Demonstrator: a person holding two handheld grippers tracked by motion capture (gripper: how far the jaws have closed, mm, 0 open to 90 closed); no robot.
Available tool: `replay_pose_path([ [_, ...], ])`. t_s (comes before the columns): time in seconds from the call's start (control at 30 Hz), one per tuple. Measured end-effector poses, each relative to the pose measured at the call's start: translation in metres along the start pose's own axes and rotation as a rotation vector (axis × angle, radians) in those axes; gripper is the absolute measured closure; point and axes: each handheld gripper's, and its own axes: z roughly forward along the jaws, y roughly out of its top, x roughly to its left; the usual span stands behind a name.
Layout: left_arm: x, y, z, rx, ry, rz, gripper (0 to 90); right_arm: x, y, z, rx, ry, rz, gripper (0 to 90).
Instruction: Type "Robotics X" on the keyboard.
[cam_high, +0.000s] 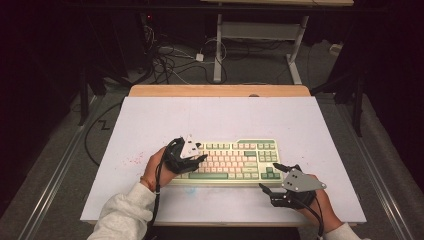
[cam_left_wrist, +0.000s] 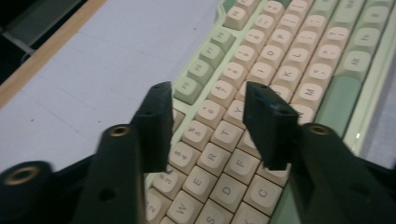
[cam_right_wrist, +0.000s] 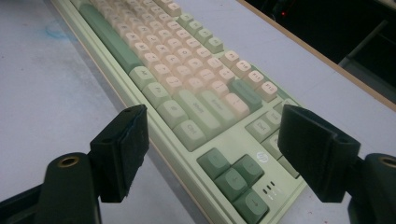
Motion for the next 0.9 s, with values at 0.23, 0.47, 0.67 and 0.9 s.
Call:
replay_pose_path([
  [0.23,0.000,-0.005,-0.008,-0.050,0.010,0.000,31.8,-0.001,0.000,-0.002,-0.008,-0.006,0.005,42.8],
  [0.47,-0.001,-0.010,-0.015,-0.084,0.069,-0.015,19.6,-0.005,0.001,-0.002,0.005,0.040,0.012,72.5],
  [0.67,-0.003,-0.016,-0.022,-0.111,0.084,-0.012,18.0,-0.007,0.002,-0.002,0.015,0.053,0.030,88.9],
  [0.9,-0.008,-0.027,-0.032,-0.112,0.102,0.011,17.5,-0.009,0.004,0.000,0.025,0.055,0.034,90.0],
])
